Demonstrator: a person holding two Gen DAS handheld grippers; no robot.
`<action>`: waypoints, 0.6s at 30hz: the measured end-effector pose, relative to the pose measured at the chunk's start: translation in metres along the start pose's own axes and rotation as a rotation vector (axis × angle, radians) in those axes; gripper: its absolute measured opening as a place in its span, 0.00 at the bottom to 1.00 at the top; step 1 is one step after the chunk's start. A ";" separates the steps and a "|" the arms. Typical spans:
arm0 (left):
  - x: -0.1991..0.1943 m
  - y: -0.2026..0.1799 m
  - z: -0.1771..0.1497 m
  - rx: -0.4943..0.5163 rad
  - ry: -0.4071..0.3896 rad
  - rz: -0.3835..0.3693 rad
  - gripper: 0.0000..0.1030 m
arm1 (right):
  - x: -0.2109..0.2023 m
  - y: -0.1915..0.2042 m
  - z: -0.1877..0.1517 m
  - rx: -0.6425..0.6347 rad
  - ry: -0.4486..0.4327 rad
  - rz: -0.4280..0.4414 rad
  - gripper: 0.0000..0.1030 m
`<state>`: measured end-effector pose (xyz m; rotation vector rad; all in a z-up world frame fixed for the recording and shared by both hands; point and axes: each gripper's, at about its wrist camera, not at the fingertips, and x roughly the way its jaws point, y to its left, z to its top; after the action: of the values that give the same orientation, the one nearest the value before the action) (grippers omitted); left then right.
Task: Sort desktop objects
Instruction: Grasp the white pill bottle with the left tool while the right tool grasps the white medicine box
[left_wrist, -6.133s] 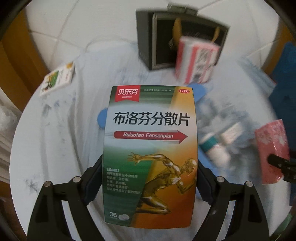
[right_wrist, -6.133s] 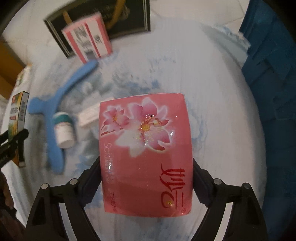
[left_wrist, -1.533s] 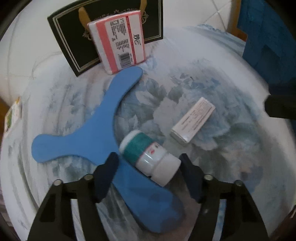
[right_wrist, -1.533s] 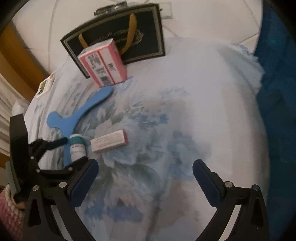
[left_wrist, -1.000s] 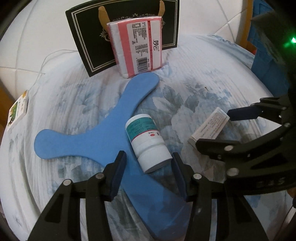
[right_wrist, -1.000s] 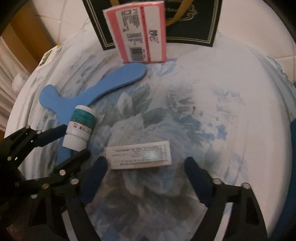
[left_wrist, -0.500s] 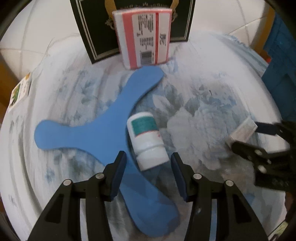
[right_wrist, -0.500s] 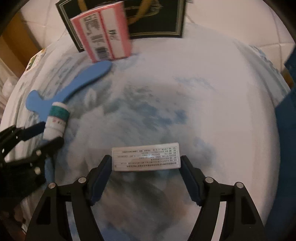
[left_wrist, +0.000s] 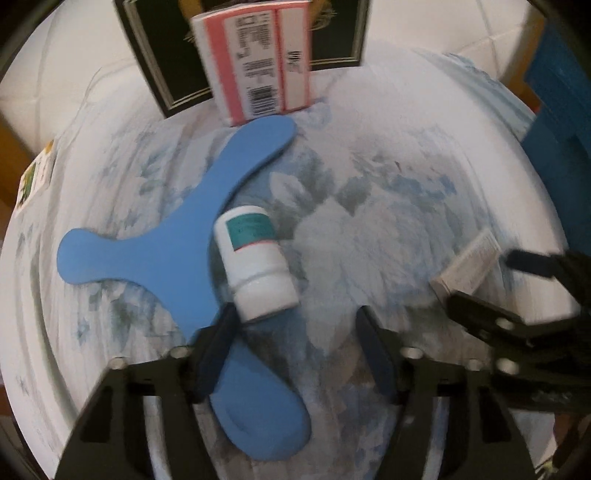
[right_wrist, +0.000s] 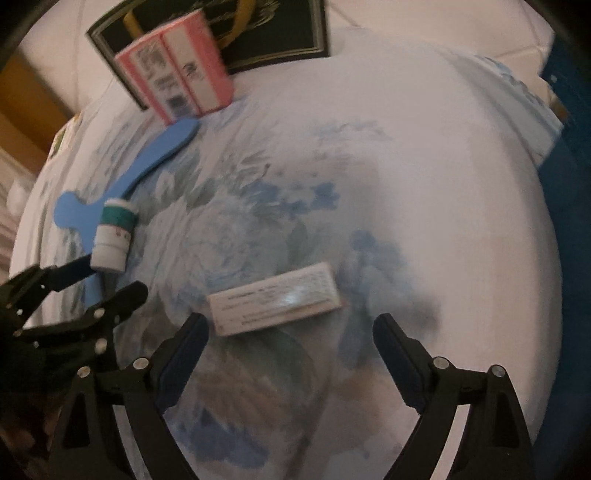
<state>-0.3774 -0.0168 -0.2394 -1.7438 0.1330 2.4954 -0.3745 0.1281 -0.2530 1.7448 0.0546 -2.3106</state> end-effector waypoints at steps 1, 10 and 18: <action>0.003 0.001 -0.003 -0.009 0.006 -0.035 0.32 | 0.004 0.002 0.000 -0.013 0.001 -0.003 0.90; -0.018 0.016 -0.006 -0.025 -0.087 -0.121 0.09 | -0.016 0.005 -0.002 -0.054 -0.074 -0.027 0.71; -0.033 0.018 0.004 -0.036 -0.117 -0.107 0.16 | -0.033 -0.002 -0.006 -0.050 -0.105 -0.034 0.71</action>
<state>-0.3719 -0.0353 -0.2069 -1.5680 -0.0130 2.5287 -0.3604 0.1371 -0.2235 1.6086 0.1232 -2.3992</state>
